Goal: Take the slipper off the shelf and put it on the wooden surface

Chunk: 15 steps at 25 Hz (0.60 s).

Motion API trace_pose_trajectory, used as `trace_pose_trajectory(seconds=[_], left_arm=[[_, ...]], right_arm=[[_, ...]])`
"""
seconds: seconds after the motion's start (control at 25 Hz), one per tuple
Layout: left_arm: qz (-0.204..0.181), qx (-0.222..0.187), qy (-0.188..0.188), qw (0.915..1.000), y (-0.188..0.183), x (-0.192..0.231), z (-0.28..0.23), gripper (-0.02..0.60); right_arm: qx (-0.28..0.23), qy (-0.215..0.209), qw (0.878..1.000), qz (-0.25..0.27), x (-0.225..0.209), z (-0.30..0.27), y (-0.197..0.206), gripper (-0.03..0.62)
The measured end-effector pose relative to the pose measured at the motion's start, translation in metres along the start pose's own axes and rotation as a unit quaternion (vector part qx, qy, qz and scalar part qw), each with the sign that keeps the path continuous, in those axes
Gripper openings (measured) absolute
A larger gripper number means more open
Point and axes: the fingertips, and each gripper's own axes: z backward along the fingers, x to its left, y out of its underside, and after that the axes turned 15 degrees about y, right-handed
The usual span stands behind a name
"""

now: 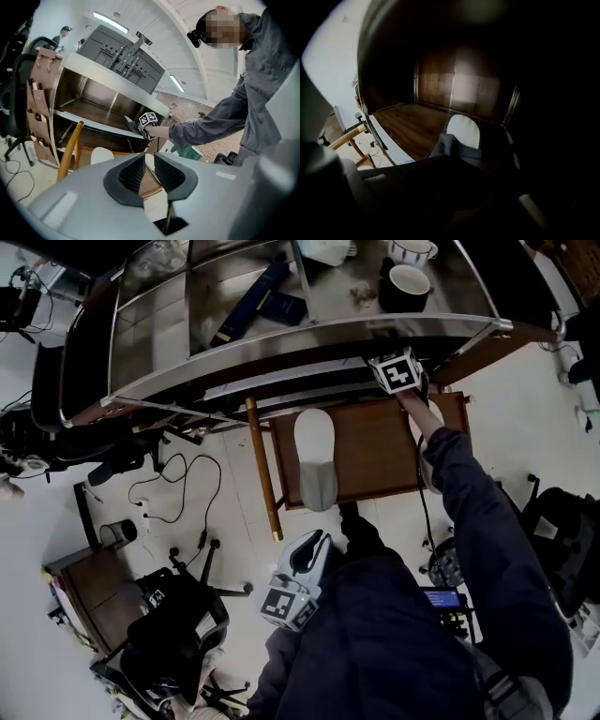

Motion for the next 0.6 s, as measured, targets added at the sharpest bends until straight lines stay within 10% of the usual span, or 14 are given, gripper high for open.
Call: trace_pose_trajectory(seconds=[0.08,0.28,0.6], left_arm=[[0.007,-0.008,-0.014,0.9998,0.003,0.002,0.012,0.072],[0.016,-0.024,-0.015,0.9995,0.012,-0.001,0.032,0.069],[-0.017,-0.025,0.062,0.9976,0.044,-0.054,0.051,0.069]], right_arm=[[0.038,0.005,0.999,0.002,0.002,-0.013,0.01,0.04],[-0.082,0.039,0.995,0.03,0.009,0.044,-0.027,0.072],[-0.102,-0.042,0.994,-0.021,0.077,0.243,0.068,0.058]])
